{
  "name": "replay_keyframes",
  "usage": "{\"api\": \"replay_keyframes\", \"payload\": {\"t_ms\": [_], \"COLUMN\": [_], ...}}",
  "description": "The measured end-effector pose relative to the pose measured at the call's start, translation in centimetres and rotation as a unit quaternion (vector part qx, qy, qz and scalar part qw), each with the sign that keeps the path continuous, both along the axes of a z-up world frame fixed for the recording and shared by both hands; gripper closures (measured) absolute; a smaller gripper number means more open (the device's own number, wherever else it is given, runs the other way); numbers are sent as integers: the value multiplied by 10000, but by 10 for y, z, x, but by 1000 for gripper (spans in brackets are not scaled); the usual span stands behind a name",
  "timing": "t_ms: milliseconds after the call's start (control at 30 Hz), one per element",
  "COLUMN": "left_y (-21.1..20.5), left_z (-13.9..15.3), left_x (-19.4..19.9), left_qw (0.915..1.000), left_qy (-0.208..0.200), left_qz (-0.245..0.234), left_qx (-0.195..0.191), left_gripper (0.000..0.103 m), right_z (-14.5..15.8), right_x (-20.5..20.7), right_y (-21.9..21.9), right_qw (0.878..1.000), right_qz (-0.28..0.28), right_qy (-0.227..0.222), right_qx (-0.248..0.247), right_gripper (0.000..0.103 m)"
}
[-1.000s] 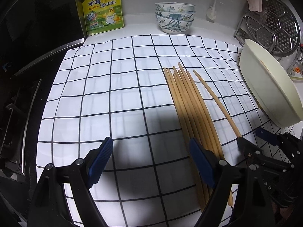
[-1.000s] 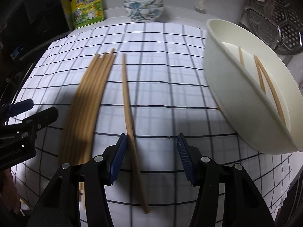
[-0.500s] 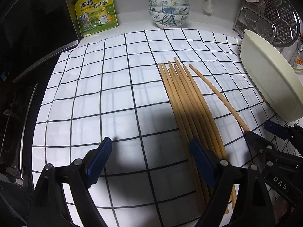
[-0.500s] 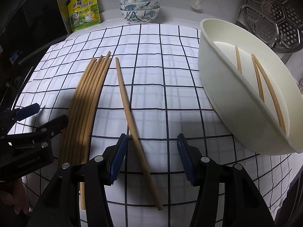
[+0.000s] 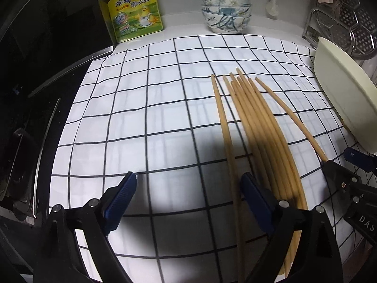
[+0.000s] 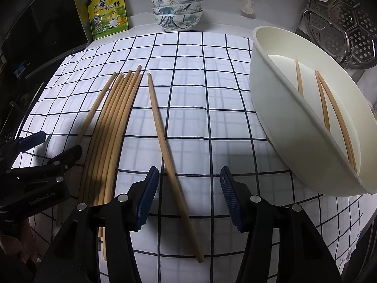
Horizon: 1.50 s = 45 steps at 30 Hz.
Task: Organize utensils
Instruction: 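Lower the right tool and grasp one wooden chopstick, then carry the chopstick into the cream basin and open the right tool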
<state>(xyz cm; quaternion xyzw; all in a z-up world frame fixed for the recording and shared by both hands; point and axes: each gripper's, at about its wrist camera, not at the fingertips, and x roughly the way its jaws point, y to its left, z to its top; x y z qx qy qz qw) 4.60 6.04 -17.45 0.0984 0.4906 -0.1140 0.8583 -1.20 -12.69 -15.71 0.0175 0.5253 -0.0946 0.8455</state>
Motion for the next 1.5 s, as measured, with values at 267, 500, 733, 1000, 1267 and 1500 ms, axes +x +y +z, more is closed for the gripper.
{"api": "replay_keyframes", "payload": {"t_ms": [267,500,733,1000,1267,1500], "left_y": [-1,-13,-20,-9,-1,-16], "left_z": [-1,2,7,12,43,86], "left_x": [1,2,0,2,1,-4], "left_qw": [9999,9996,9990,9983,9985,9974], "left_qy": [41,54,86,292,55,-333], "left_qz": [78,-48,-270,-147,26,69], "left_qx": [-69,-259,-342,-481,-538,-635], "left_gripper": [14,34,89,95,95,95], "right_z": [-4,-7,-6,1,33,75], "right_x": [7,16,19,18,17,13], "right_y": [3,5,16,12,16,7], "right_qw": [9999,9996,9982,9978,9953,9905], "right_qz": [118,224,590,482,621,776], "right_qy": [40,34,67,-19,-340,-790], "right_qx": [-98,-190,37,449,667,815], "right_gripper": [51,51,95,97,97,97]}}
